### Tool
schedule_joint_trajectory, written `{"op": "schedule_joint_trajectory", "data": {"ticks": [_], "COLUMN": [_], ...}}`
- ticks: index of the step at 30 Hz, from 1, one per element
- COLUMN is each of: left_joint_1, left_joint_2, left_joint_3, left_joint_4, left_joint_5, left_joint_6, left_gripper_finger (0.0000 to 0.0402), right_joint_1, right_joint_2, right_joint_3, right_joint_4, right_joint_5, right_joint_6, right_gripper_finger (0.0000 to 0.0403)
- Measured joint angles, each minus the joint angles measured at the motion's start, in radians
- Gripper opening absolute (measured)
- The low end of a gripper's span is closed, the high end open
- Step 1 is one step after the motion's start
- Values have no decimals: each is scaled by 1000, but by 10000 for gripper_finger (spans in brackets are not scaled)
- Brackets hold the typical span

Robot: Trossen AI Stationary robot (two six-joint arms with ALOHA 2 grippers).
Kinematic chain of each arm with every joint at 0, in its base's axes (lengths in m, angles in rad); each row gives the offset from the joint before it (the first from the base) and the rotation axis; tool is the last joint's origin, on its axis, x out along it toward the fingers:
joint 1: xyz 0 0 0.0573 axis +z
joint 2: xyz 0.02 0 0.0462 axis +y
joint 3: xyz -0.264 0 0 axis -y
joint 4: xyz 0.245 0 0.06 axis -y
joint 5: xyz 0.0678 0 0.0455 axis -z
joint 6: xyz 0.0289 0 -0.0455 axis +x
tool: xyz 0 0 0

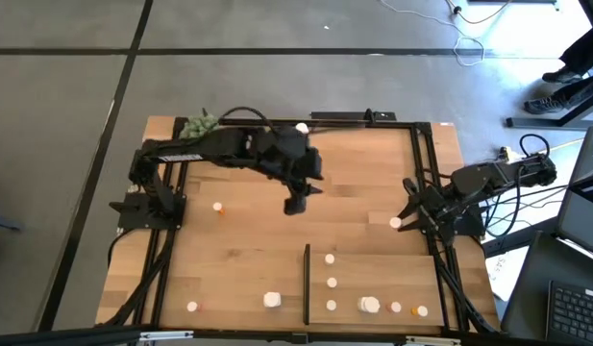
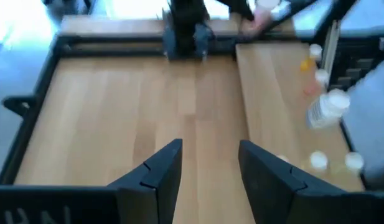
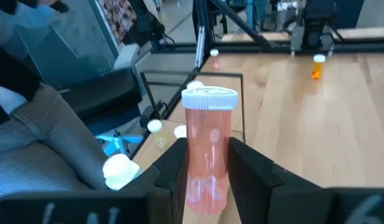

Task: Pick and place medicine bottles onto shelf by color
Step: Put the top pink pill bottle on the shelf aligned with the other pink pill bottle

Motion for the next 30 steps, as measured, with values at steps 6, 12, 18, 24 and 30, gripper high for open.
{"op": "schedule_joint_trajectory", "data": {"ticks": [6, 12, 18, 24, 30], "left_joint_1": [-35, -71, -101, -119, -116], "left_joint_2": [58, 100, 123, 126, 126], "left_joint_3": [2, -1, 2, 2, 2], "left_joint_4": [76, 79, 106, 100, 143], "left_joint_5": [1, 0, -2, -4, -10], "left_joint_6": [104, 108, 99, 49, -25], "left_gripper_finger": [151, 151, 151, 151, 151], "right_joint_1": [0, 1, 0, -18, -91], "right_joint_2": [54, 106, 132, 132, 112], "right_joint_3": [-1, 0, 0, 0, -73], "right_joint_4": [0, 17, 40, 85, 178], "right_joint_5": [1, -71, -105, -153, -302], "right_joint_6": [0, 0, -70, -185, -213], "right_gripper_finger": [103, 103, 103, 103, 103]}}
